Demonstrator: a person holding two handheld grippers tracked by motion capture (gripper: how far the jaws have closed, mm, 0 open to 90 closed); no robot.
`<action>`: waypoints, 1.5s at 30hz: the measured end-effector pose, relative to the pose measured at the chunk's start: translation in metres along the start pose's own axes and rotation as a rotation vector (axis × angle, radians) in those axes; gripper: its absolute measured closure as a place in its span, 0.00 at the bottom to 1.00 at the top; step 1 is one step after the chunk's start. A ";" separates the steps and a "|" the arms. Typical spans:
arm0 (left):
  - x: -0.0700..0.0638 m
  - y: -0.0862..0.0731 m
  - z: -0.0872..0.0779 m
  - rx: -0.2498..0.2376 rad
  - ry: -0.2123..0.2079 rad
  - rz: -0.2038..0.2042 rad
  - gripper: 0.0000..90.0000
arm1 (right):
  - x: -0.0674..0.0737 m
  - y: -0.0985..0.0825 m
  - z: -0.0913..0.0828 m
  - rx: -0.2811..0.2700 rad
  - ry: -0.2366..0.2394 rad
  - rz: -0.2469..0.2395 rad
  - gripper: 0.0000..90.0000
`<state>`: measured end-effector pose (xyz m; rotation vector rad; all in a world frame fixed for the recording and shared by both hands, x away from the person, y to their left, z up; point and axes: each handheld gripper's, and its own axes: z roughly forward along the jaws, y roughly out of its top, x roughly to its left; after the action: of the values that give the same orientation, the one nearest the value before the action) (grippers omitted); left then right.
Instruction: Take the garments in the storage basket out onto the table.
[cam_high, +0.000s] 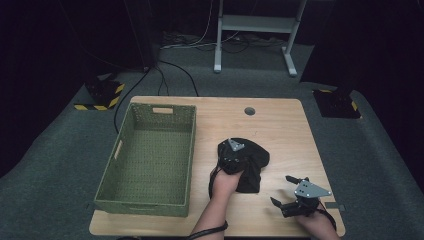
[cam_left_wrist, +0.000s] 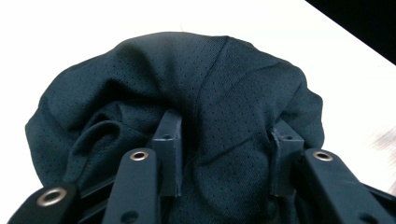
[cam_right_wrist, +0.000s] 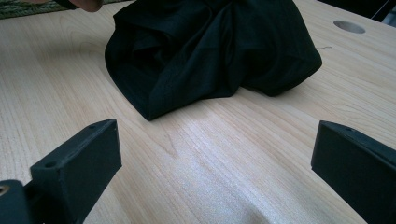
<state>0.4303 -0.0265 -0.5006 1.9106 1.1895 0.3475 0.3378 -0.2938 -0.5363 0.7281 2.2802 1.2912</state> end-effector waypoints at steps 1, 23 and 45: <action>0.000 0.000 0.000 0.002 0.001 0.001 0.60 | 0.000 0.000 0.000 0.000 0.000 0.000 0.01; 0.001 0.001 -0.007 0.014 -0.016 0.010 0.30 | 0.000 0.000 0.000 0.003 0.003 -0.001 0.01; -0.002 0.015 -0.027 -0.041 -0.021 0.038 0.07 | 0.000 0.000 0.000 0.002 0.003 -0.002 0.01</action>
<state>0.4220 -0.0169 -0.4719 1.8997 1.1253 0.3688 0.3380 -0.2935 -0.5363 0.7248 2.2843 1.2894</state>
